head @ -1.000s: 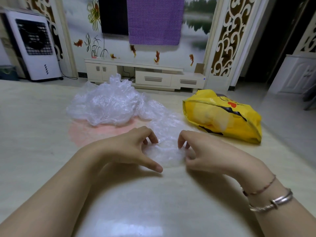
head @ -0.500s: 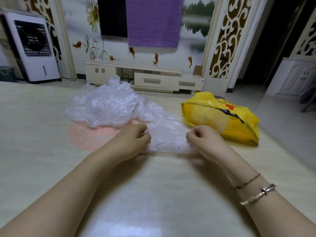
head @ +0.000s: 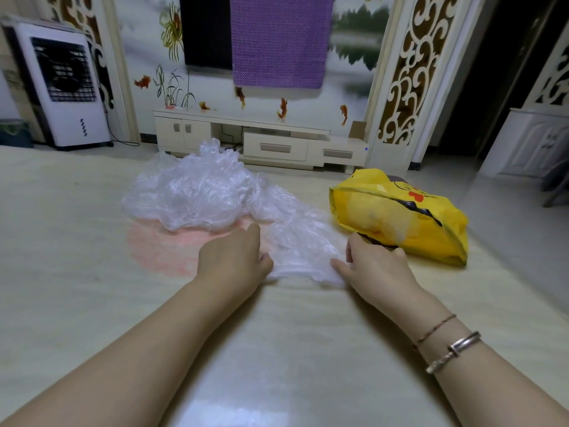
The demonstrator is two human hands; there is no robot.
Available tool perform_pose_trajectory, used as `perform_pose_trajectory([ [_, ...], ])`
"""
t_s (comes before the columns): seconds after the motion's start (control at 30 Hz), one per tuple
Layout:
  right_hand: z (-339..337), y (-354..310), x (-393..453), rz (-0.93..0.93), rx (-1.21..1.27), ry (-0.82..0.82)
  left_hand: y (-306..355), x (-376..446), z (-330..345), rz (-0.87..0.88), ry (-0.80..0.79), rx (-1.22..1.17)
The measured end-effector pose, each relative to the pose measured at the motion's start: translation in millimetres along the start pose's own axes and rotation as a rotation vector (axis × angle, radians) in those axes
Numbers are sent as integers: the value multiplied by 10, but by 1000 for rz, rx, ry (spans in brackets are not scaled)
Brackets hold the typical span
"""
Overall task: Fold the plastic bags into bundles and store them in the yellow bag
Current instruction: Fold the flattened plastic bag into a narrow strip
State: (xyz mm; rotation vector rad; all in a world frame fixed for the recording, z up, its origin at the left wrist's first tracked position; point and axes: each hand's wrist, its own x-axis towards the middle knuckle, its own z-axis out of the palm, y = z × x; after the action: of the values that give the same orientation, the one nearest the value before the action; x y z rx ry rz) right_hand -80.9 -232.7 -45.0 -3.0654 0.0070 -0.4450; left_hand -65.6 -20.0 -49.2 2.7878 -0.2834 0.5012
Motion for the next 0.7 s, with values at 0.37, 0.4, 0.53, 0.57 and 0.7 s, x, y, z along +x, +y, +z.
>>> perform_pose_trajectory([
  [0.37, -373, 76, 24, 70, 1431, -360, 31, 81, -198, -8, -82, -833],
  [0.4, -413, 88, 15, 73, 1508, -431, 57, 75, -239, 2, -149, -916],
  [0.53, -491, 96, -26, 35, 1549, -545, 142, 10, -300, 55, -455, -960],
  [0.57, -494, 95, -33, 48, 1555, -531, 166, -8, -289, 69, -520, -981],
  [0.7, -450, 102, 1, 163, 1583, -426, 209, -32, -290, 63, -582, -1090],
])
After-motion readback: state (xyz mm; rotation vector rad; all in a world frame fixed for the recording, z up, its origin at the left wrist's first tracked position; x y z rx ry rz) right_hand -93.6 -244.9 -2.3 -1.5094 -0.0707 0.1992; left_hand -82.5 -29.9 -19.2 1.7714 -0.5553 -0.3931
